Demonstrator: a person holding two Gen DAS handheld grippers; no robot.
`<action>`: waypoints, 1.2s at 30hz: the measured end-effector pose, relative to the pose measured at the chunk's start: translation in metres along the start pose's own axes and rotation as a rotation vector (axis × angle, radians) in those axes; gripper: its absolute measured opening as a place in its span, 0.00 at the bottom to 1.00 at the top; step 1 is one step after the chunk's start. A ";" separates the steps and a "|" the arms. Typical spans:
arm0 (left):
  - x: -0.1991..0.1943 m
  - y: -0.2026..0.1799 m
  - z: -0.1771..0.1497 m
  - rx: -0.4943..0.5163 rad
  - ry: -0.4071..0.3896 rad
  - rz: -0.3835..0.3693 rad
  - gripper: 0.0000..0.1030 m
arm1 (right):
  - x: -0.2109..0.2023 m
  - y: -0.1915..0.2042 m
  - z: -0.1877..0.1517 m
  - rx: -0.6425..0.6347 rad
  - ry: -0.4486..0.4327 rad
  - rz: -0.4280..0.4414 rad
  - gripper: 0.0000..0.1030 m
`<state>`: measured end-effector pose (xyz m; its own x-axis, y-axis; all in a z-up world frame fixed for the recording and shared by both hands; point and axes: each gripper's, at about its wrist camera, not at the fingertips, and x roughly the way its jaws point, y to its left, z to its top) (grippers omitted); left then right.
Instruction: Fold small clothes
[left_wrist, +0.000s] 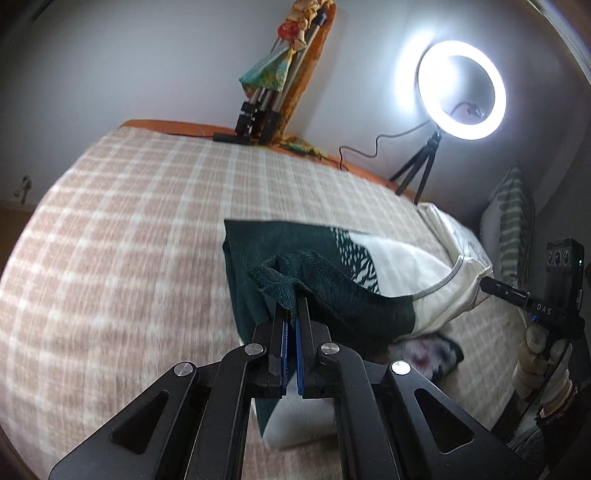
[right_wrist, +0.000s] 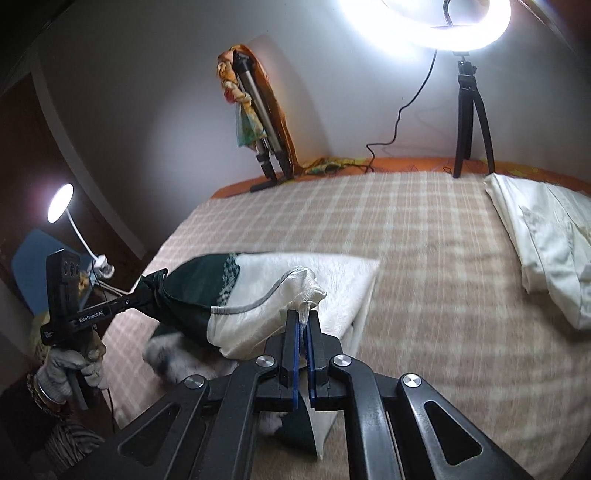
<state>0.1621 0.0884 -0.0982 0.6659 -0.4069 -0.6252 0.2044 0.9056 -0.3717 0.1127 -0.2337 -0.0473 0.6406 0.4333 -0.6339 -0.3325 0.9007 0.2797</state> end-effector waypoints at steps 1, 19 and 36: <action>0.000 -0.001 -0.005 0.010 0.007 0.003 0.02 | -0.001 -0.001 -0.006 -0.002 0.002 -0.010 0.01; -0.070 0.009 -0.048 0.122 0.014 0.030 0.12 | -0.054 -0.010 -0.061 -0.085 -0.024 0.004 0.23; -0.018 -0.012 -0.062 0.178 0.123 0.083 0.24 | 0.004 -0.018 -0.077 0.020 0.225 -0.018 0.30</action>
<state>0.1029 0.0772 -0.1251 0.5958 -0.3320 -0.7313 0.2829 0.9390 -0.1957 0.0678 -0.2507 -0.1106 0.4752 0.4013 -0.7830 -0.3068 0.9096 0.2800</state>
